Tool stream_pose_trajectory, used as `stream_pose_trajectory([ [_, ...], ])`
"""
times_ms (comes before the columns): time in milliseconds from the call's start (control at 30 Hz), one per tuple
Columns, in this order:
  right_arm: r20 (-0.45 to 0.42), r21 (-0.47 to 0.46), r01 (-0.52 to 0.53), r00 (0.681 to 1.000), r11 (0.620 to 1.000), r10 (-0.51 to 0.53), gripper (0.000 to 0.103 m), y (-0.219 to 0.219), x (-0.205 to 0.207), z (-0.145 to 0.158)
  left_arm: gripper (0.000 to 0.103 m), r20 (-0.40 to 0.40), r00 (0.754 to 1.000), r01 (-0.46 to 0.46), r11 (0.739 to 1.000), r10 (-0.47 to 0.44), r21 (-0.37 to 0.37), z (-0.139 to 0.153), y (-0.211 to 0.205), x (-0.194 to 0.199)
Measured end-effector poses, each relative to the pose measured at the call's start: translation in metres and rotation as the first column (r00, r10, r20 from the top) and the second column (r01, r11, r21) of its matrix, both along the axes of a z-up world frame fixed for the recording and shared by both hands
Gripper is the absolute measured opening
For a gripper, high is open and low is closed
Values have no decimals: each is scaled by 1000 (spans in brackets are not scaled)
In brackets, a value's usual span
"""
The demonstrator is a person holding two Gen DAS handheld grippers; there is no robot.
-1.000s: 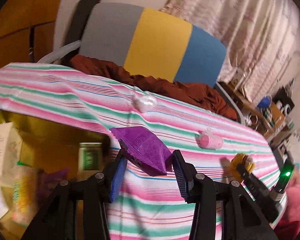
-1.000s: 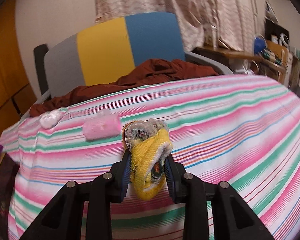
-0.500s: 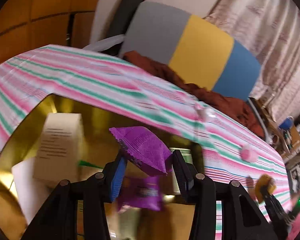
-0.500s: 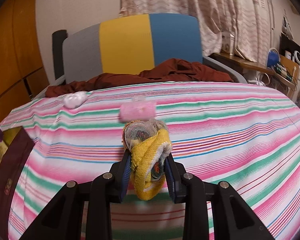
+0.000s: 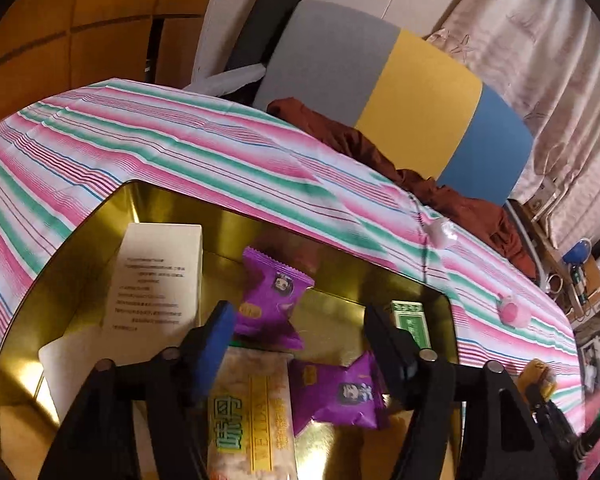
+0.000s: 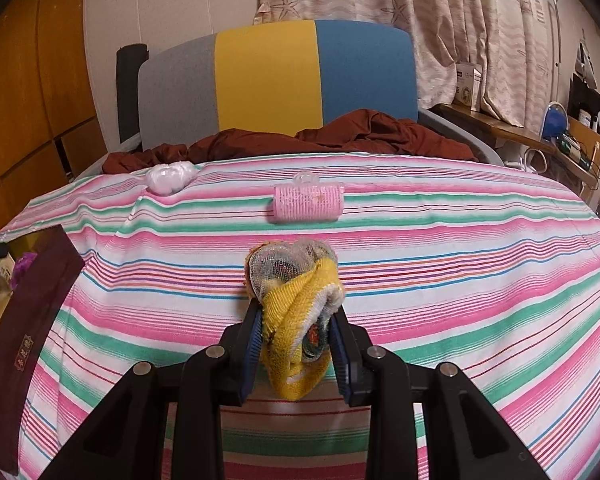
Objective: Organize objects
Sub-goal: 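Carry the purple pouch into the tin and open the left tool, then lower the yellow glove into the gold tin and open the right tool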
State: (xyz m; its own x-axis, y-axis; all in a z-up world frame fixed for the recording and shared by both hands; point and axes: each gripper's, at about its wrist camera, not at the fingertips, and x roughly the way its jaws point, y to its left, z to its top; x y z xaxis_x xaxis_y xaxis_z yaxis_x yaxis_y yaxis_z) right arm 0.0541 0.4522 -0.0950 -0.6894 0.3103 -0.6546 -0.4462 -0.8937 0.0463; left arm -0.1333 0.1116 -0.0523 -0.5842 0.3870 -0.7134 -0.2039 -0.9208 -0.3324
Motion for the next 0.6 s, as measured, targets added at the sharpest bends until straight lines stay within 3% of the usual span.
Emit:
stream_pose_trajectory([
  [200, -24, 10, -63, 998, 998, 63, 31, -17, 1, 9, 88, -60, 998, -21, 999, 23, 28, 19, -13, 25],
  [300, -37, -28, -91, 995, 995, 90, 31, -26, -3, 14, 91, -78, 996, -29, 999, 30, 13, 23, -20, 39],
  [433, -71, -87, -186, 981, 979, 181, 31, -51, -14, 26, 93, -46, 998, -49, 998, 51, 49, 18, -35, 54],
  [533, -86, -53, -279, 958, 959, 274, 31, -81, -27, 40, 93, 13, 998, -59, 994, 58, 92, 9, -45, 60],
  [600, -101, -32, -340, 936, 940, 336, 31, -101, -37, 51, 93, -2, 998, -59, 995, 59, 78, 8, -47, 67],
])
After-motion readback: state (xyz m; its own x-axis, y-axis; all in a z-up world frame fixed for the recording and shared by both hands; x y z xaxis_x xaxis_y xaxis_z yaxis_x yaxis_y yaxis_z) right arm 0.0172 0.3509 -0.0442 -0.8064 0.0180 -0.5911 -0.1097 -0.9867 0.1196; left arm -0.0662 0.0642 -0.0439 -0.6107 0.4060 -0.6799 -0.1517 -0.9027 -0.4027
